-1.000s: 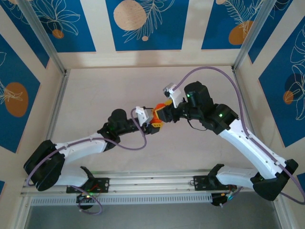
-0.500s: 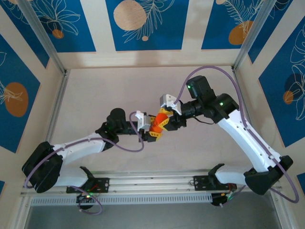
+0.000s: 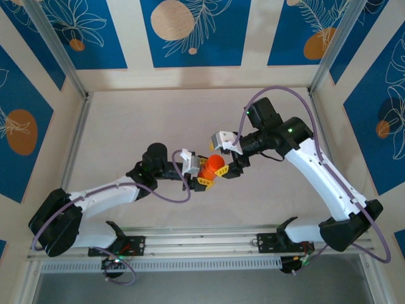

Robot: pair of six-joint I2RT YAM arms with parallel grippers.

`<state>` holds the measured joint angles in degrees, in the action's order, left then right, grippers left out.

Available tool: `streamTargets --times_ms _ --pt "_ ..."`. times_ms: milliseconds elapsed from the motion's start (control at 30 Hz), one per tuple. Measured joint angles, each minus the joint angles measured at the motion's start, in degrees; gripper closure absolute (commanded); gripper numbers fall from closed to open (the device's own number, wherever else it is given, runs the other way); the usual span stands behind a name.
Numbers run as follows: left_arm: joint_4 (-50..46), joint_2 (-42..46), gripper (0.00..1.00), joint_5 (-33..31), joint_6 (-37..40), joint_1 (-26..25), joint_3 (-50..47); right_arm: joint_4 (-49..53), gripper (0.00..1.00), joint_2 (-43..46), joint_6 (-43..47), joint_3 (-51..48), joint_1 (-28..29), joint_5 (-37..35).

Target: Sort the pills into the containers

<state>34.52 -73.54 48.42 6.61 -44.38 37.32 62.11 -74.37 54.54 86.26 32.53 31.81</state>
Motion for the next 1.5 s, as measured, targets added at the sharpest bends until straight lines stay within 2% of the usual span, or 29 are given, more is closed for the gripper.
streamTargets --times_ms 167,333,367,400,467,567,633,733,867,967,1067,1200,1500 --pt "0.20 0.00 1.00 -0.46 0.00 0.00 0.11 -2.82 0.15 2.60 -0.90 -0.28 -1.46 1.14" --pt "0.57 0.00 1.00 -2.84 -0.02 0.00 0.11 -7.65 0.12 9.22 -4.68 -2.82 -3.98 6.49" --pt "0.81 0.00 1.00 -3.43 -0.04 0.00 0.11 -8.35 0.09 10.25 -5.44 -3.32 -4.13 7.41" --pt "1.22 -0.02 1.00 -4.22 -0.09 0.00 0.11 -9.49 0.01 11.56 -7.08 -4.07 -4.15 7.98" --pt "2.38 -0.02 1.00 -6.67 -0.22 0.00 0.09 -13.09 0.00 13.68 -11.93 -5.75 -3.98 7.96" --pt "5.73 -0.02 1.00 -12.59 -0.72 0.00 -0.63 -22.01 0.06 16.26 -25.51 -8.61 -2.03 2.40" --pt "7.65 -0.07 1.00 -16.41 -1.22 0.00 -1.31 -27.47 0.12 16.92 -36.70 -9.92 0.46 -5.11" --pt "10.12 -1.07 1.00 -19.17 -2.01 0.02 -1.49 -31.30 0.12 16.24 -48.98 -10.05 3.78 -14.67" --pt "12.46 -3.19 1.00 -19.63 -3.78 0.02 -1.46 -32.96 0.12 15.65 -55.63 -10.69 5.31 -22.82" --pt "13.66 -3.41 1.00 -22.23 -4.85 0.02 -1.49 -32.98 0.14 15.56 -61.51 -10.69 5.07 -30.95" --pt "14.40 -3.41 1.00 -24.92 -5.25 0.02 -1.49 -34.47 0.16 15.93 -66.84 -12.17 5.03 -36.17" --pt "14.32 -3.41 1.00 -26.67 -6.12 0.02 -1.46 -35.67 0.16 15.76 -69.72 -15.02 6.80 -38.25" --pt "13.86 -3.41 1.00 -29.35 -7.67 0.02 -1.38 -37.55 0.17 14.12 -69.29 -17.44 10.78 -42.07"
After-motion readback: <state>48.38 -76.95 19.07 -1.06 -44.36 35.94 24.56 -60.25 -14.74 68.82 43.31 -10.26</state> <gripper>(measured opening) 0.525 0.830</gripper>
